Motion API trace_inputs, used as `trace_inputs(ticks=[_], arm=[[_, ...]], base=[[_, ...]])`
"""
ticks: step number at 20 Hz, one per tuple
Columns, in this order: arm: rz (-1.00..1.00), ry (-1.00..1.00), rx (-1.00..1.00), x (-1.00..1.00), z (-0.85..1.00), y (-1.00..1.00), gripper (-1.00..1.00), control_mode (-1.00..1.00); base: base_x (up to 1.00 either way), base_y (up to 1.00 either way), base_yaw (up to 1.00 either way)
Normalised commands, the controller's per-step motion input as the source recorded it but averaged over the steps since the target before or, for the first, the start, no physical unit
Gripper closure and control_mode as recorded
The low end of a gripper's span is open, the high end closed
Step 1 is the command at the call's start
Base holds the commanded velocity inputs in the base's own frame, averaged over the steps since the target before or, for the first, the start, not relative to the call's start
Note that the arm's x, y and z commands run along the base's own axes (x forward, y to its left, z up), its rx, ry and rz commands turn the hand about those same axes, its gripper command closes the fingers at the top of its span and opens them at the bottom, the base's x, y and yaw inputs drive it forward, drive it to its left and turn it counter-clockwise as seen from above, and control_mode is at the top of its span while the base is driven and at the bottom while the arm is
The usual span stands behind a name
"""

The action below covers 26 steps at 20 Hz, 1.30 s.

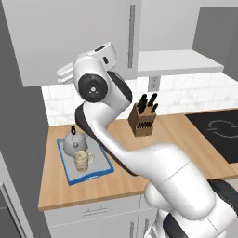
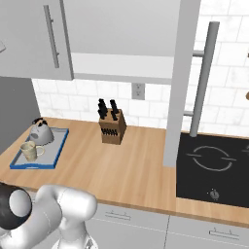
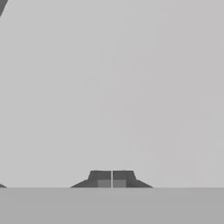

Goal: Pick the kettle from the counter and place it on the tray. Then pick the mug from the cabinet and place it on the tray. Then close the cabinet doors.

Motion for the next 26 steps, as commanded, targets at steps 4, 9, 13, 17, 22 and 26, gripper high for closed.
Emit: trace_inputs(ticks=[4,9,13,17,22,26], arm=[[0.0,-0.05,0.28,-0.75,0.09,-0.91,1.0,-1.0],[0.08,-0.02,0.29,-0.72,0.0,-0.62,1.0,-1.0],[0.05,0.0,0.36,-1.0,0.0,-0.66,1.0,-1.0],[0.0,0.12,0.48,-0.94,0.07,-0.68,1.0,-1.0],[-0.02,0.13,0.49,-0.32,0.01,-0.7,1.0,-1.0],[0.0,0.06,0.31,-0.23,-0.03,-0.58,1.0,-1.0]], base=[[0.0,0.0,0.0],[0.0,0.0,0.0],[0.0,0.0,0.0],[0.0,0.0,0.0],[0.0,0.0,0.0],[0.0,0.0,0.0]])
